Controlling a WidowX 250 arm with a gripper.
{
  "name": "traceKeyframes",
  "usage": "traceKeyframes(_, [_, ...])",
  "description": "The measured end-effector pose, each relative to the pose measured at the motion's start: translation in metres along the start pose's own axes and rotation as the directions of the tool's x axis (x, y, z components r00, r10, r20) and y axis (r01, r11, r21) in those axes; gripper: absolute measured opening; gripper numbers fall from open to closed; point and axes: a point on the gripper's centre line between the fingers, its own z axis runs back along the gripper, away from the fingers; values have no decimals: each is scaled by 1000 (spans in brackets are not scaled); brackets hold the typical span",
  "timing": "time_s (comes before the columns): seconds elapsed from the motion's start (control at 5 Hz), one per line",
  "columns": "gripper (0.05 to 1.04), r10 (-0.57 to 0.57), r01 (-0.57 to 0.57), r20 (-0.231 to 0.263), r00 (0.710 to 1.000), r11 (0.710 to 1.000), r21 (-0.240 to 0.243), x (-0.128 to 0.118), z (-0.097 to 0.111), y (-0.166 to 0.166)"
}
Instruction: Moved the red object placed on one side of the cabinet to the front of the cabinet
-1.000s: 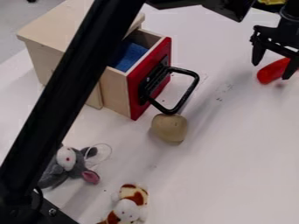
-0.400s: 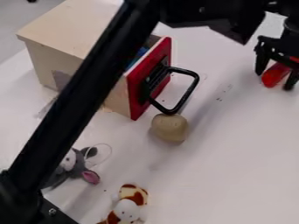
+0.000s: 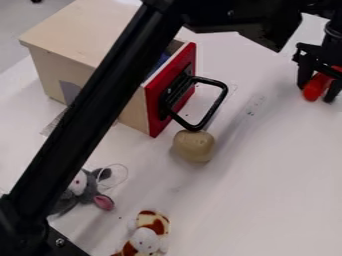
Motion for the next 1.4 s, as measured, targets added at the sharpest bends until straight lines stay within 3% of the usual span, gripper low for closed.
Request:
traceKeyframes(0.2, [502, 0, 0, 1, 1000, 1000, -3, -4, 3, 0])
traceKeyframes(0.4, [501, 13, -13, -30, 999, 1000, 9, -13, 6, 3])
traceKeyframes(0.8, [501, 37, -37, 46, 998, 999, -2, -53, 66, -6])
traceKeyframes(1.0, [501, 20, -21, -18, 1000, 1000, -19, -98, 50, -21])
traceKeyframes(1.2, [501, -24, 23, -92, 995, 1000, -11, -146, 21, -37])
traceKeyframes(1.4, [500, -43, 42, -89, 995, 999, -14, -160, 12, -46])
